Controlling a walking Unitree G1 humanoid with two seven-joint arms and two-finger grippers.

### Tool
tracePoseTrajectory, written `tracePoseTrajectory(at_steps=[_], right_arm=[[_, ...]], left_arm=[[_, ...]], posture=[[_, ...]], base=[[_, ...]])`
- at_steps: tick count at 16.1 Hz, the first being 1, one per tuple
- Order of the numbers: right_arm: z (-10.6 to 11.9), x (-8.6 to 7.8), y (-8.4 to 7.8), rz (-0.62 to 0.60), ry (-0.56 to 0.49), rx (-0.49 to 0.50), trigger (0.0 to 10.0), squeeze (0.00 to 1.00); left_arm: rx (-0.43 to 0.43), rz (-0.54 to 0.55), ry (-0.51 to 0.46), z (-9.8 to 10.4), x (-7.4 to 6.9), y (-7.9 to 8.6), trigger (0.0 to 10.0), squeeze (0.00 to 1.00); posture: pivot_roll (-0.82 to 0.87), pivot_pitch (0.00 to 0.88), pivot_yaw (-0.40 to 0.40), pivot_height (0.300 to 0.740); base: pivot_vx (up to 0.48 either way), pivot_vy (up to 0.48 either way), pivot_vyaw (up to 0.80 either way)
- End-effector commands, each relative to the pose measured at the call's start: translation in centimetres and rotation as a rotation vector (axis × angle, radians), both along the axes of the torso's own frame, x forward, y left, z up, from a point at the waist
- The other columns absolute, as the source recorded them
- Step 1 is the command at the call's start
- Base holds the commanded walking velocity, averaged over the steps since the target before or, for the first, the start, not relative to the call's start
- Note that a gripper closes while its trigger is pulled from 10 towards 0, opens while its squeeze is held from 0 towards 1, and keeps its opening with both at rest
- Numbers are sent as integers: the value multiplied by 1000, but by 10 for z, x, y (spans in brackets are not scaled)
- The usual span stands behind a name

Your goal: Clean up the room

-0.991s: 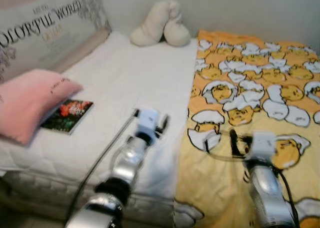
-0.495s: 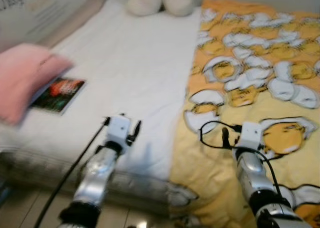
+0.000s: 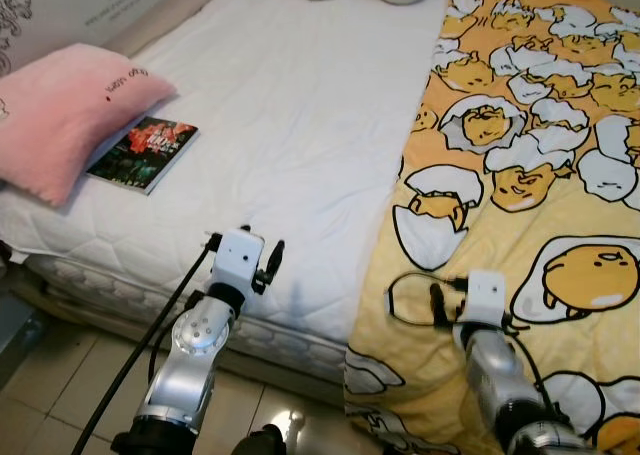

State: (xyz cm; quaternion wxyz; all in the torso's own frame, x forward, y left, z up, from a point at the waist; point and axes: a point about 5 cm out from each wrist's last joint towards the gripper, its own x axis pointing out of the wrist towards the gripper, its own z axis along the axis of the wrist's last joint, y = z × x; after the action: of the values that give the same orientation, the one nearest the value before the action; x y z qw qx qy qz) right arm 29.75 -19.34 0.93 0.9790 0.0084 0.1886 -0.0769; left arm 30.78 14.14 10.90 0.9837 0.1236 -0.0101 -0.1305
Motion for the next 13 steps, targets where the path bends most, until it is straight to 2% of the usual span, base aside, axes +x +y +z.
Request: tracePoseTrajectory(at_steps=[1,3,5,7,8,9,10,11,12,13], right_arm=[[-38,-37,5,-26,168,27,10000,0],[-47,-67,23,3,111,10,10000,0],[-28,-75,44,75,-20,-2,10000,0],[-6,-78,45,85,-113,-15,10000,0],[18,-78,42,85,-213,-53,10000,0],[23,-77,42,87,-232,-62,10000,0],[36,-69,39,84,-289,-73,10000,0],[60,-54,30,58,-378,-92,10000,0],[66,-49,24,40,-396,-91,10000,0],[72,-40,11,7,-418,-95,10000,0]], left_arm=[[7,-9,18,-2,-2,0,10000,0],[6,-6,29,-5,0,1,10000,0],[12,2,43,-9,4,1,10000,0],[18,0,34,-7,9,-1,10000,0],[10,13,22,-4,15,-2,10000,0],[8,16,21,-4,16,-2,10000,0],[-1,31,19,-3,20,-2,10000,0],[-39,33,9,-1,23,-5,10000,0],[-61,33,5,0,22,-6,10000,0],[-127,42,3,0,20,-7,10000,0]], posture=[[264,266,24,740],[214,244,15,740],[178,213,8,740],[168,195,4,740],[157,160,0,740],[157,160,0,740],[141,115,2,740],[127,70,3,740],[120,40,6,740],[113,0,9,740]], base=[[0,0,0],[0,0,0],[0,0,0],[0,0,0],[0,0,0],[0,0,0],[0,0,0],[0,0,0],[0,0,0],[0,0,0]])
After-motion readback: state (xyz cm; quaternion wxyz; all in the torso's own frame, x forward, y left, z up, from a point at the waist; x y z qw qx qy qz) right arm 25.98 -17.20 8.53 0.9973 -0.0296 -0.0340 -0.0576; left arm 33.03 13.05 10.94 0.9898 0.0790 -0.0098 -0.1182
